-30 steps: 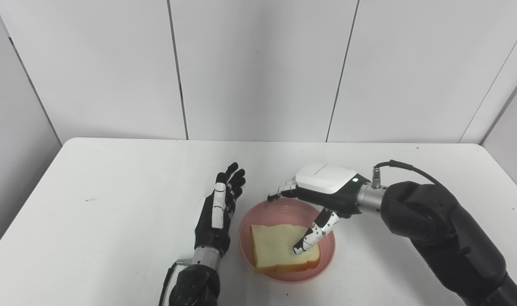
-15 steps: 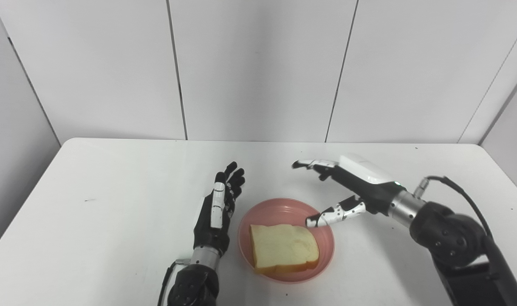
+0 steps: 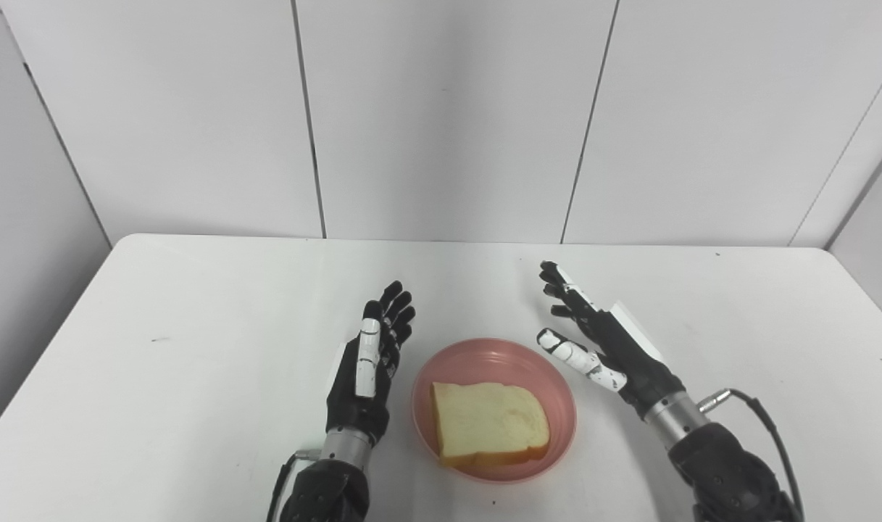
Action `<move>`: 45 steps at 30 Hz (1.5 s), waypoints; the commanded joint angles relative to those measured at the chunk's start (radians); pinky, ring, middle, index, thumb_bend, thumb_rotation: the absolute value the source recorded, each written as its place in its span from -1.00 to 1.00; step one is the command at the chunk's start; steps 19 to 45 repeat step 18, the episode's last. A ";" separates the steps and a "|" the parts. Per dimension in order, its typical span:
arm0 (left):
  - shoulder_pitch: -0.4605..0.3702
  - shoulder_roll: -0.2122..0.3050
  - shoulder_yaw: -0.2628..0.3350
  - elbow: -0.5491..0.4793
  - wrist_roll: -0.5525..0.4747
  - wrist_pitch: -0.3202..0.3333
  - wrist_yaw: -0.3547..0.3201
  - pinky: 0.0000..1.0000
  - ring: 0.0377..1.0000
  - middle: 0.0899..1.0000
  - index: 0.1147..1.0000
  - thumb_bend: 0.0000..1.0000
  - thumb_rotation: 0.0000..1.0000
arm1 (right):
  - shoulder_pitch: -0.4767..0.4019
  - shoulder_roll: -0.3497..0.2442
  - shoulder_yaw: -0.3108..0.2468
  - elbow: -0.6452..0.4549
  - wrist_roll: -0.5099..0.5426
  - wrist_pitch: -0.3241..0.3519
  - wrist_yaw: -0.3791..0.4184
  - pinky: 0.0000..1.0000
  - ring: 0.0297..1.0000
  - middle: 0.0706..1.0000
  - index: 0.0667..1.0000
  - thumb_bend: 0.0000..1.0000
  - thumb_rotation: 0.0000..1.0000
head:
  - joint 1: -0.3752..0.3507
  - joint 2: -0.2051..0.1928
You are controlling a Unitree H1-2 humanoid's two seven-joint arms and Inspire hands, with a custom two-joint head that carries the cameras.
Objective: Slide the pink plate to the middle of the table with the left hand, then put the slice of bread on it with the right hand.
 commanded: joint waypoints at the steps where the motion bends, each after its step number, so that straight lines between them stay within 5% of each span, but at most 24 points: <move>1: -0.014 0.002 -0.006 -0.038 -0.003 -0.012 -0.015 0.97 0.91 0.92 0.82 0.46 0.97 | -0.023 0.015 -0.019 0.008 0.058 -0.037 -0.037 0.90 0.99 1.00 1.00 0.30 0.82 | -0.001 0.000; 14: -0.008 0.001 0.000 -0.044 -0.008 -0.012 -0.018 0.97 0.94 0.94 0.85 0.43 0.97 | -0.019 0.070 -0.045 0.103 0.112 -0.186 -0.160 1.00 1.00 1.00 1.00 0.39 0.88 | -0.009 0.001; 45: -0.008 0.006 -0.005 -0.036 -0.004 -0.026 -0.025 0.98 0.95 0.96 0.87 0.43 0.98 | -0.014 0.076 -0.043 0.112 0.115 -0.197 -0.184 1.00 1.00 1.00 1.00 0.39 0.88 | -0.010 0.002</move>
